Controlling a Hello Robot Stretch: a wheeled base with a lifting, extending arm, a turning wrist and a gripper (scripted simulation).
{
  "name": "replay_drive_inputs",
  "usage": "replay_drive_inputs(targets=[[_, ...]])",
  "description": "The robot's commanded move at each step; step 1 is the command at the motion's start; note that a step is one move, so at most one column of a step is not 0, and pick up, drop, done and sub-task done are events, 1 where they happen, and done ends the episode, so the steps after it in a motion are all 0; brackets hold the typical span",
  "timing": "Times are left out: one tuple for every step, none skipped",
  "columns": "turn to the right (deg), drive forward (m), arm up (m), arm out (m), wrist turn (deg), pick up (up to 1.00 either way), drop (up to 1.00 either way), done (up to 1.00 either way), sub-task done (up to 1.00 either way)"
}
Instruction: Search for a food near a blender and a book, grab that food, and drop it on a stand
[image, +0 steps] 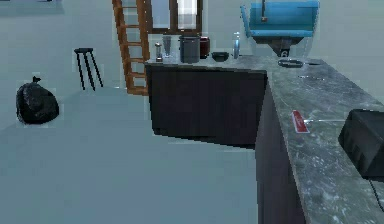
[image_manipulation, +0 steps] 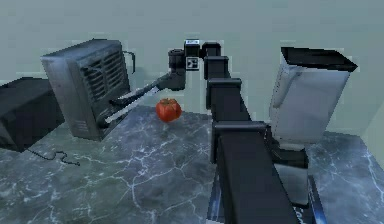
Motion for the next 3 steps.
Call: replay_drive_inputs(targets=[[0.0, 0.0, 0.0, 0.0, 45.0, 0.0, 0.0, 0.0, 0.0], [0.0, 0.0, 0.0, 0.0, 24.0, 0.0, 0.0, 0.0, 0.0], [0.0, 0.0, -0.12, 0.0, 0.0, 0.0, 0.0, 0.0, 0.0]])
